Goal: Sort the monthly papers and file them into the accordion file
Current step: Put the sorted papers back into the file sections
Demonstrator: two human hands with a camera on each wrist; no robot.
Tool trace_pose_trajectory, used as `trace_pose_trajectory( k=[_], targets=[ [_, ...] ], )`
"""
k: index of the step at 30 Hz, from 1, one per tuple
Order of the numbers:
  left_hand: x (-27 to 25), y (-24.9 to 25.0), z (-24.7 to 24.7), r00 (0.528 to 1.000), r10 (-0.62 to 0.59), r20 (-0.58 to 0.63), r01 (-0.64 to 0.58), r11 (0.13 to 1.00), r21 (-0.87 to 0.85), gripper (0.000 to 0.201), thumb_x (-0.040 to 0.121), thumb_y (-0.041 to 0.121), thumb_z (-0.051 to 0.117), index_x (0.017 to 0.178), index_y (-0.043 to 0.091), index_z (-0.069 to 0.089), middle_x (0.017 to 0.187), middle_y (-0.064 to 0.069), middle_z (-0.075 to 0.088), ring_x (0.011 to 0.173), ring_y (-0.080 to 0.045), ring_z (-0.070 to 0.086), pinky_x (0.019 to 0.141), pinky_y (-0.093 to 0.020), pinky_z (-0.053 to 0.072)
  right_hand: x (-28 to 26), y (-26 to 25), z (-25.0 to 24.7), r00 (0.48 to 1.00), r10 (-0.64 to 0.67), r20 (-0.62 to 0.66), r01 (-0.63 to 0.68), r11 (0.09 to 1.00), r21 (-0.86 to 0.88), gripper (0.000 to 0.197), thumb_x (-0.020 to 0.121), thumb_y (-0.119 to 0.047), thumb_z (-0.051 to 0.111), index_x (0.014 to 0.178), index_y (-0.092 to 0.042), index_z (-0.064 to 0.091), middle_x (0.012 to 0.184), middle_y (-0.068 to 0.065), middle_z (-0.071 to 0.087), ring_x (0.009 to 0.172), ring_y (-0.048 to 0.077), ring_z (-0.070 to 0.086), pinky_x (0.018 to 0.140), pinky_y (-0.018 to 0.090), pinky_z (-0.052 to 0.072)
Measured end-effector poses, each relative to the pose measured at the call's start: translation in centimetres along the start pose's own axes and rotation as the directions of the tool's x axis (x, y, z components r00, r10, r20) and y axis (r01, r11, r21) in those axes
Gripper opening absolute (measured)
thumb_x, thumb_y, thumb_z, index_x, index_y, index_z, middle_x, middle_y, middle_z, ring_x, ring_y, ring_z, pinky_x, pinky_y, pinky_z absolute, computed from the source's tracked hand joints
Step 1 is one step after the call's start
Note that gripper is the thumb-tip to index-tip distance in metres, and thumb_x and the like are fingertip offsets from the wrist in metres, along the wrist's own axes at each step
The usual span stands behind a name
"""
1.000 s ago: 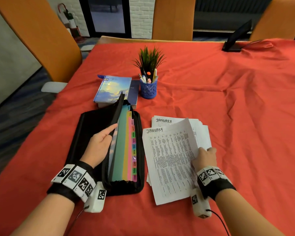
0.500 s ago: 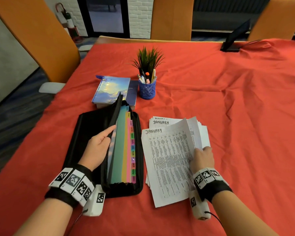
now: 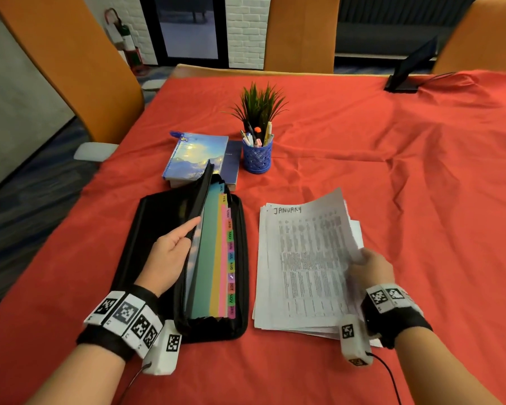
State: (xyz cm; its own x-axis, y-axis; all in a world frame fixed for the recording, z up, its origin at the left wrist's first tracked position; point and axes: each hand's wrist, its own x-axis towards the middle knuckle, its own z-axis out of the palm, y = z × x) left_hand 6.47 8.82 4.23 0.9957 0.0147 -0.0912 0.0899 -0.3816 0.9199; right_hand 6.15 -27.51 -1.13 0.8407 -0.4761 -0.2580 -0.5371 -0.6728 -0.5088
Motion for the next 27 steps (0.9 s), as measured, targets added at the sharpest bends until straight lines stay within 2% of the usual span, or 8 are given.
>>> trace_pose_trajectory(
  k=[5,8,13,17,20,23,25,27],
  targets=[
    [0.2,-0.6,-0.9,1.000,0.010,-0.018,-0.011,0.999,-0.033,0.054,0.096,0.003,0.034,0.114,0.050,0.053,0.085,-0.002,0.053,0.078,-0.014,0.041,0.059,-0.014,0.034,0.1,1.9,-3.1,0.995,0.091,0.031,-0.096,0.946,0.311,0.052,0.072,0.005,0.069,0.119,-0.002,0.050,0.103,0.017,0.061,0.093,0.031,0.059,0.079,0.032,0.043],
    [0.2,-0.9,-1.2,1.000,-0.002,-0.031,0.001,0.999,-0.045,0.054,0.096,0.004,0.035,0.114,0.051,0.054,0.088,-0.004,0.051,0.076,-0.017,0.040,0.060,-0.022,0.033,0.0,3.5,-3.5,0.964,0.163,0.208,-0.246,0.840,0.483,0.031,0.074,0.013,0.063,0.103,0.001,0.060,0.090,0.017,0.066,0.079,0.030,0.063,0.068,0.031,0.053],
    [0.0,-0.2,-1.1,0.997,-0.047,-0.063,0.042,0.996,-0.075,0.052,0.095,0.002,0.034,0.120,0.042,0.056,0.068,0.004,0.057,0.061,-0.016,0.040,0.067,-0.027,0.045,0.0,5.8,-3.0,0.957,0.191,0.218,-0.282,0.784,0.553,0.016,0.081,0.004,0.060,0.090,-0.008,0.064,0.087,0.023,0.069,0.085,0.042,0.065,0.083,0.058,0.050],
    [0.0,-0.2,-1.3,0.996,-0.081,-0.040,0.078,0.994,-0.082,0.054,0.095,0.006,0.034,0.120,0.048,0.058,0.091,-0.005,0.059,0.076,-0.021,0.048,0.083,-0.049,0.051,-1.0,5.6,-3.9,0.959,0.131,0.253,-0.257,0.780,0.570,0.015,0.083,0.001,0.060,0.095,-0.008,0.064,0.092,0.021,0.069,0.090,0.041,0.065,0.087,0.060,0.047],
    [0.0,-0.2,-1.7,0.995,-0.086,-0.057,0.081,0.994,-0.078,0.054,0.093,0.008,0.035,0.116,0.051,0.059,0.080,-0.003,0.055,0.071,-0.018,0.048,0.073,-0.039,0.047,-1.7,4.1,-6.0,0.959,0.047,0.278,-0.228,0.713,0.663,0.028,0.081,0.007,0.058,0.109,-0.001,0.059,0.097,0.023,0.068,0.084,0.041,0.066,0.077,0.057,0.052],
    [-0.2,0.3,-2.2,0.995,-0.085,-0.051,0.080,0.991,-0.103,0.055,0.092,0.009,0.036,0.118,0.051,0.058,0.084,-0.001,0.054,0.076,-0.017,0.050,0.071,-0.029,0.047,-2.2,1.4,-9.0,0.964,-0.088,0.253,-0.137,0.651,0.747,0.035,0.073,0.002,0.063,0.106,-0.008,0.062,0.092,0.016,0.071,0.070,0.030,0.069,0.057,0.041,0.057],
    [-0.4,1.0,-2.4,0.996,-0.065,-0.068,0.059,0.995,-0.079,0.055,0.094,0.001,0.034,0.118,0.043,0.059,0.060,0.008,0.048,0.053,-0.005,0.042,0.054,-0.016,0.038,-2.6,-0.9,-10.6,0.955,-0.160,0.250,-0.107,0.601,0.792,0.040,0.064,-0.005,0.067,0.103,-0.009,0.062,0.091,0.014,0.071,0.068,0.027,0.069,0.055,0.039,0.057],
    [-0.6,1.6,-2.6,0.996,-0.048,-0.080,0.042,0.997,-0.069,0.052,0.094,-0.004,0.033,0.120,0.036,0.055,0.047,0.015,0.042,0.038,0.000,0.030,0.044,-0.015,0.031,-3.0,-3.2,-11.5,0.943,-0.221,0.248,-0.091,0.546,0.833,0.029,0.071,-0.002,0.063,0.099,-0.009,0.061,0.087,0.011,0.072,0.066,0.023,0.070,0.052,0.037,0.056]
  ],
)
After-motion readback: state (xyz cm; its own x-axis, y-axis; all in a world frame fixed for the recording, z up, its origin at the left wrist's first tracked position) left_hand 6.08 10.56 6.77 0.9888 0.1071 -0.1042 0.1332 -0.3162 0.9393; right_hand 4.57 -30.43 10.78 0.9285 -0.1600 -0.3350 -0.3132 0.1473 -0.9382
